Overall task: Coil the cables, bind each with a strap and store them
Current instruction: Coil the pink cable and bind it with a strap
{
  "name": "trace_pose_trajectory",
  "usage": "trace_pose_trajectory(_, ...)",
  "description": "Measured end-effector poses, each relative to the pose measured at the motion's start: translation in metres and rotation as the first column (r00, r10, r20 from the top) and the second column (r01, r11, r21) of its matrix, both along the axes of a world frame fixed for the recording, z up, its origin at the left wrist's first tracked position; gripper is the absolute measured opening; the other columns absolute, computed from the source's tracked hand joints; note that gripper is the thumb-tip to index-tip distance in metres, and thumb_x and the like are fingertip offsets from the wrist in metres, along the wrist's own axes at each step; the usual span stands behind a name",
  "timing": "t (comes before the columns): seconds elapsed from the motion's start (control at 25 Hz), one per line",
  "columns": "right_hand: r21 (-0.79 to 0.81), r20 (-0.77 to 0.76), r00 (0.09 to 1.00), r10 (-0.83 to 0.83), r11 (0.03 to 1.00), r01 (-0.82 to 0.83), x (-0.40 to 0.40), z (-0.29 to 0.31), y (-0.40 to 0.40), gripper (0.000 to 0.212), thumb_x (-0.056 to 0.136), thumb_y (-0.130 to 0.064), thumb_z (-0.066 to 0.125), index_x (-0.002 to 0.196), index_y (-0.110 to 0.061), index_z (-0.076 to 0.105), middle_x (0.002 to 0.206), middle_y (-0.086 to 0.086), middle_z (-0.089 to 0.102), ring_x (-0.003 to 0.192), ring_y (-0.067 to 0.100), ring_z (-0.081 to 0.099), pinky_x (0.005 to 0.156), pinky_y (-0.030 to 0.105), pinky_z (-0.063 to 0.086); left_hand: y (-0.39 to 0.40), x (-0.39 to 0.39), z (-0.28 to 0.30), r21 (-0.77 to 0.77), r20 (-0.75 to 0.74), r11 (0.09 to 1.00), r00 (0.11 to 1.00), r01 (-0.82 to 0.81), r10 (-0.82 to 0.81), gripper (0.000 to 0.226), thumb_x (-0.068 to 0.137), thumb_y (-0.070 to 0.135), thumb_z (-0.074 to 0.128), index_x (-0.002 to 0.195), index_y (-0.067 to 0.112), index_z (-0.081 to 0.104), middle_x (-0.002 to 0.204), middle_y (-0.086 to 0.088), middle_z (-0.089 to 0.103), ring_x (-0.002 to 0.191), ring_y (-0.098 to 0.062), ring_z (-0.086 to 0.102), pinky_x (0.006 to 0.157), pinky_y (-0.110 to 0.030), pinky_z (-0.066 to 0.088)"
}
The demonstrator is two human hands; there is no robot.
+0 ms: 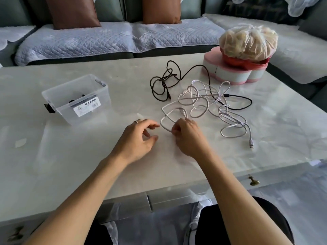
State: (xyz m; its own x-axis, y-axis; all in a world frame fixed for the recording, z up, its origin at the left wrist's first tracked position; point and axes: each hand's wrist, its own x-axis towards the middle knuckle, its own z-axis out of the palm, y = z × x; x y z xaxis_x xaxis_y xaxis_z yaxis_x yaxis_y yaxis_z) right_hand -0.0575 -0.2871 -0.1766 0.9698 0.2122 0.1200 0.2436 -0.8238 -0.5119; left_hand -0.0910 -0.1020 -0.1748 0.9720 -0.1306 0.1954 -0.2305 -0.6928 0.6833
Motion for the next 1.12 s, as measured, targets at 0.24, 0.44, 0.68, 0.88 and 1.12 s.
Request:
trace_pose_trajectory(0.24, 0.323, -0.028, 0.974, 0.224, 0.924, -0.204, -0.013, 0.032, 0.009, 0.007, 0.091, -0.020, 0.064, 0.090, -0.013, 0.064, 0.084, -0.003, 0.066, 0.080, 0.012, 0.058, 0.072, 0.020, 0.042, 0.018, -0.003, 0.007, 0.053, 0.274, 0.998, 0.962, -0.018, 0.002, 0.014, 0.092, 0.028, 0.061, 0.097, 0.018, 0.069, 0.098, 0.006, 0.069, 0.096, -0.018, 0.064, 0.083, -0.032, 0.051)
trace_pose_trajectory(0.44, 0.115, -0.136, 0.946, 0.295, 0.953, -0.281, -0.017, 0.024, 0.003, 0.013, 0.090, -0.023, 0.066, 0.100, -0.030, 0.067, 0.081, -0.007, 0.064, 0.078, 0.009, 0.060, 0.076, 0.027, 0.050, 0.050, -0.031, 0.019, -0.217, 0.064, 0.970, 0.990, -0.107, 0.123, 0.010, 0.093, 0.026, 0.063, 0.085, 0.028, 0.068, 0.077, 0.010, 0.071, 0.074, -0.007, 0.066, 0.065, -0.016, 0.046)
trace_pose_trajectory(0.68, 0.270, 0.128, 0.965, 0.230, 0.928, -0.257, -0.011, 0.022, 0.045, 0.004, 0.088, -0.024, 0.069, 0.090, -0.026, 0.071, 0.088, -0.008, 0.059, 0.079, 0.004, 0.058, 0.074, 0.021, 0.048, 0.097, -0.061, 0.018, -0.326, 0.043, 0.902, 0.949, -0.282, 0.312, 0.013, 0.096, 0.022, 0.059, 0.092, 0.021, 0.071, 0.056, 0.003, 0.050, 0.054, -0.011, 0.049, 0.058, -0.024, 0.040)
trace_pose_trajectory(0.88, -0.086, 0.044, 0.963, 0.267, 0.961, -0.262, -0.009, 0.015, 0.093, 0.054, 0.091, -0.021, 0.057, 0.143, -0.024, 0.043, 0.146, 0.001, 0.041, 0.134, 0.023, 0.034, 0.109, 0.036, 0.031, 0.137, -0.077, 0.010, -0.310, 0.034, 0.817, 0.853, -0.486, 0.520, 0.019, 0.098, 0.021, 0.057, 0.090, 0.032, 0.070, 0.059, 0.007, 0.056, 0.057, -0.012, 0.051, 0.060, -0.029, 0.043)
trace_pose_trajectory(1.12, -0.254, -0.029, 0.990, 0.137, 0.957, -0.140, -0.003, 0.008, 0.117, 0.021, 0.092, -0.016, 0.054, 0.111, -0.020, 0.061, 0.115, 0.006, 0.058, 0.113, 0.029, 0.047, 0.095, 0.037, 0.033, 0.140, -0.080, 0.004, -0.071, 0.082, 0.858, 0.854, -0.508, 0.513, 0.015, 0.090, 0.017, 0.066, 0.104, 0.021, 0.071, 0.082, 0.002, 0.067, 0.074, -0.016, 0.059, 0.074, -0.028, 0.049)
